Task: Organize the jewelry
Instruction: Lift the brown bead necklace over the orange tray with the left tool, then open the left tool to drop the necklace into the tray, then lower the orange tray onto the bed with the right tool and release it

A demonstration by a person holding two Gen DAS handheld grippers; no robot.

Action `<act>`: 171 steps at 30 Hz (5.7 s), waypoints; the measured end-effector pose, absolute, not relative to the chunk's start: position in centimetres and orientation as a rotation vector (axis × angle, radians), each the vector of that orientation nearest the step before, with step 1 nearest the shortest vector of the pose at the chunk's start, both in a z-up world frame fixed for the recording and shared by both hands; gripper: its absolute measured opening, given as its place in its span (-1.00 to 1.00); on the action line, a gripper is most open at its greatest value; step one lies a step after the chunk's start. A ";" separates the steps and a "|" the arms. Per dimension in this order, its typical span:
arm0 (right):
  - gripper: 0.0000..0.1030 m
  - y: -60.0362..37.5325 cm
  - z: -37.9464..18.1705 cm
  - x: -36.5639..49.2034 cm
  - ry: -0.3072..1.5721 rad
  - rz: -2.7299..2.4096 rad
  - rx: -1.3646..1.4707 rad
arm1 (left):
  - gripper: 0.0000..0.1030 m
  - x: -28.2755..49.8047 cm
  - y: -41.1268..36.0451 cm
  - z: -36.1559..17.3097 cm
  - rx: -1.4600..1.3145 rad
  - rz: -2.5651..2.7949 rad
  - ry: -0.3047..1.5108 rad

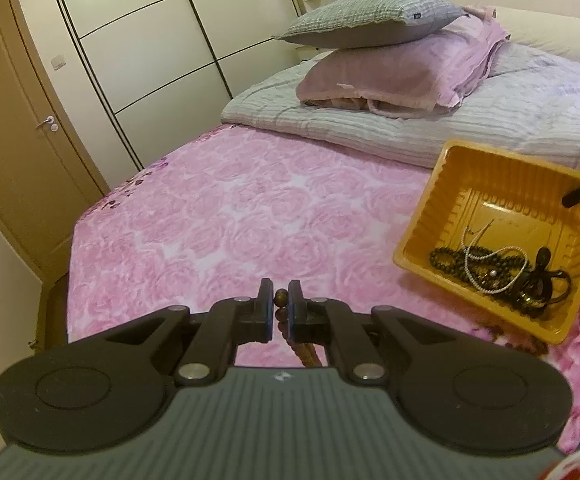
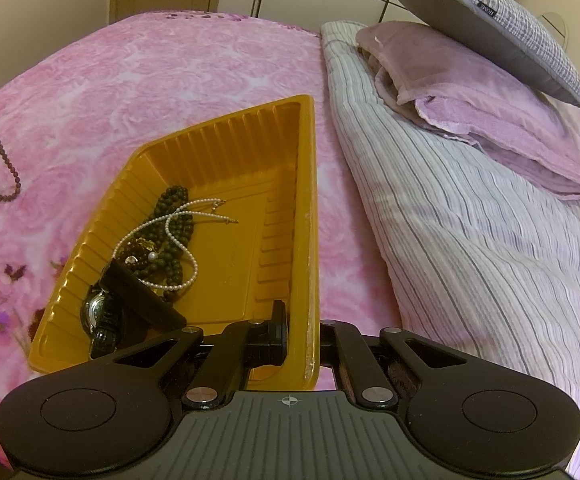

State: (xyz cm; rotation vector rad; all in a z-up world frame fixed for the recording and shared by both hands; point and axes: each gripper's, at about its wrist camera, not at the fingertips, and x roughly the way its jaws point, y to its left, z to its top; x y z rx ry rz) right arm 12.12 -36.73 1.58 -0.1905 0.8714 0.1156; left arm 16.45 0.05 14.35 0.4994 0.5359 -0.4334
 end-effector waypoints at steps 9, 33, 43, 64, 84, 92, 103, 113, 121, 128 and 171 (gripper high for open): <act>-0.92 -36.7 1.6 12.1 0.871 0.115 -0.190 | -0.89 16.2 -2.9 16.3 0.496 -0.519 0.501; -0.92 -37.3 1.3 12.0 0.867 0.125 -0.166 | -0.89 16.0 -19.3 17.2 0.467 -0.884 0.437; -0.92 -37.4 1.2 11.9 0.865 0.129 -0.162 | -0.89 19.3 -22.4 11.8 0.509 -0.816 0.537; -0.92 -37.8 1.0 12.1 0.871 0.128 -0.152 | -0.68 20.1 -21.0 11.9 0.433 -0.823 0.563; -0.92 -40.0 -0.1 12.7 0.877 0.170 -0.070 | -0.25 16.5 -9.1 7.5 0.281 -0.579 0.637; -0.91 -43.4 -3.3 13.1 0.907 0.191 0.081 | 0.08 13.4 -5.8 5.1 0.187 -0.469 0.668; -0.91 -46.9 -5.2 12.2 0.861 0.247 0.299 | 0.35 10.5 -4.0 3.1 0.072 -0.375 0.704; -0.73 -48.3 -4.8 11.3 0.830 0.252 0.431 | 0.66 8.6 -4.2 1.8 0.076 -0.290 0.715; 0.26 -48.7 -3.7 10.3 0.781 0.216 0.437 | 0.79 7.8 -4.0 1.2 0.063 -0.249 0.742; 0.27 -47.2 -2.1 8.8 0.797 0.105 0.323 | 0.96 7.4 -4.0 1.2 0.056 -0.226 0.746; 0.45 -27.6 1.2 -0.3 0.872 0.245 0.087 | 1.00 -1.5 -5.2 0.1 -0.101 -0.043 0.820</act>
